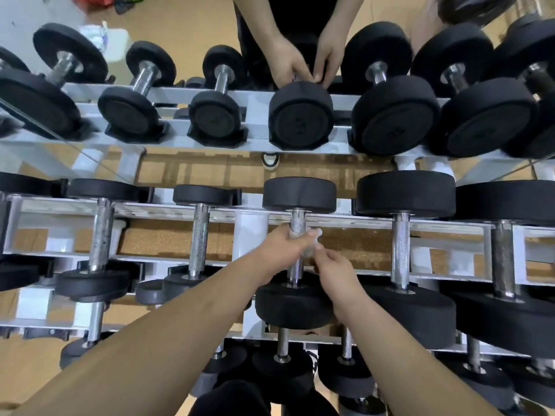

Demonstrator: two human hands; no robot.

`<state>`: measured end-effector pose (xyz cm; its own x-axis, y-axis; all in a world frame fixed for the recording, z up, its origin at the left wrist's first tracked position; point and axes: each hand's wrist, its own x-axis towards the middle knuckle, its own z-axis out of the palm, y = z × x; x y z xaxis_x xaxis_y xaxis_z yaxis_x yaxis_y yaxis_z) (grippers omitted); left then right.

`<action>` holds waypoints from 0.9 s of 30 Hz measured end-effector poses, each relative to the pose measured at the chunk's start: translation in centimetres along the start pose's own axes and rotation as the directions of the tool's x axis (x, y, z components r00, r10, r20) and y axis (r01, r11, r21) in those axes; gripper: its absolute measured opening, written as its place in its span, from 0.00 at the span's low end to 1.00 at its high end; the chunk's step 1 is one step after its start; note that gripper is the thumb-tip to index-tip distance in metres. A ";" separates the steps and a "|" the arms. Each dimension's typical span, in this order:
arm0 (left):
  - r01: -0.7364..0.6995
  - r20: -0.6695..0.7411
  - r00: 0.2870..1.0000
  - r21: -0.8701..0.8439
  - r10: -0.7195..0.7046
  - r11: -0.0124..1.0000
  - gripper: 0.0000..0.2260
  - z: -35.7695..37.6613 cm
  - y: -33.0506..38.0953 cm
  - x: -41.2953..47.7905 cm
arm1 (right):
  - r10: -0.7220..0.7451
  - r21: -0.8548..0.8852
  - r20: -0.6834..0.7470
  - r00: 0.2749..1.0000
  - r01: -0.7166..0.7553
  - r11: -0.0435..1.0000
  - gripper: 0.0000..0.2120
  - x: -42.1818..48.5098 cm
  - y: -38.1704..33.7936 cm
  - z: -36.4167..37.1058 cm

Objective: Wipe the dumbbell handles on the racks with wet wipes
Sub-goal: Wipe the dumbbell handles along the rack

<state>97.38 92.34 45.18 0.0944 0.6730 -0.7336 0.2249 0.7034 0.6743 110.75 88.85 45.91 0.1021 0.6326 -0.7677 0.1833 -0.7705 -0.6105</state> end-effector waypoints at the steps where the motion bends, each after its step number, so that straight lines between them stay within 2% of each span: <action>1: 0.029 -0.010 1.000 0.003 -0.029 1.000 0.21 0.0 -0.8 -0.5 | 0.058 0.077 0.026 0.998 -0.060 0.995 0.14 0.2 -0.6 0.1; 4: 0.029 -0.205 0.978 -0.013 -0.031 1.000 0.19 -0.8 -2.9 -1.6 | 0.082 0.174 -0.007 0.997 -0.079 0.982 0.06 1.0 -1.5 0.5; 6: -0.040 -0.364 0.929 0.070 0.063 0.997 0.14 -1.6 -3.7 -2.8 | 0.071 0.192 -0.078 0.994 -0.055 0.980 0.05 1.2 -1.8 0.7; 7: -0.111 -0.401 0.903 0.130 0.154 0.985 0.10 -1.8 -4.3 -2.9 | 0.061 0.196 -0.112 0.992 -0.038 0.980 0.06 1.3 -1.9 0.8; 9: -0.250 -0.335 0.892 0.189 0.302 0.950 0.03 -1.5 -5.2 -3.3 | 0.039 0.222 -0.148 0.988 -0.005 0.975 0.05 1.4 -2.0 0.7; 11: -0.302 -0.225 0.907 0.242 0.356 0.922 0.06 -0.8 -5.1 -3.0 | 0.046 0.305 -0.119 0.992 -0.008 0.952 0.05 1.4 -2.3 0.6; 12: -0.307 -0.214 0.905 0.272 0.368 0.912 0.06 -0.7 -4.8 -2.6 | 0.054 0.321 -0.108 0.993 -0.016 0.947 0.04 1.4 -2.4 0.5; 14: -0.318 -0.231 0.887 0.320 0.399 0.892 0.05 -0.7 -3.9 -2.0 | 0.056 0.259 -0.127 0.990 -0.021 0.966 0.04 1.0 -2.2 0.5; 16: -0.333 -0.192 0.892 0.336 0.410 0.881 0.09 -0.9 -3.9 -1.7 | 0.016 0.113 -0.151 0.988 0.001 0.994 0.04 0.7 -1.4 0.4; 18: -0.329 -0.078 0.920 0.385 0.385 0.862 0.10 -1.5 -4.4 -1.8 | -0.026 -0.041 -0.137 0.990 0.020 0.999 0.04 0.7 -0.3 0.3; 20: -0.282 0.049 0.955 0.466 0.293 0.839 0.09 -2.0 -4.5 -2.3 | -0.085 -0.164 -0.143 0.986 0.061 0.985 0.03 0.8 0.3 0.2; 22: -0.216 0.036 0.972 0.508 0.231 0.834 0.06 -2.2 -4.1 -2.9 | -0.180 -0.297 -0.146 0.973 0.130 0.946 0.03 0.5 0.4 0.0; 23: -0.179 -0.005 0.977 0.515 0.212 0.839 0.03 -2.2 -3.9 -3.1 | -0.211 -0.330 -0.140 0.967 0.155 0.931 0.05 0.3 0.5 0.1; 25: -0.107 -0.064 0.985 0.503 0.160 0.858 0.14 -1.4 -3.6 -3.3 | -0.187 -0.278 -0.152 0.970 0.140 0.950 0.10 -0.3 1.0 0.2; 27: -0.128 0.062 0.992 0.430 0.112 0.894 0.18 0.0 -3.2 -3.4 | -0.164 -0.250 -0.209 0.964 0.110 0.962 0.14 -0.6 2.0 0.4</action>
<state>96.34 87.81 45.57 0.1785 0.7322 -0.6572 0.6064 0.4442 0.6595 110.67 86.88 45.02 0.2728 0.7528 -0.5990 0.4318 -0.6522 -0.6230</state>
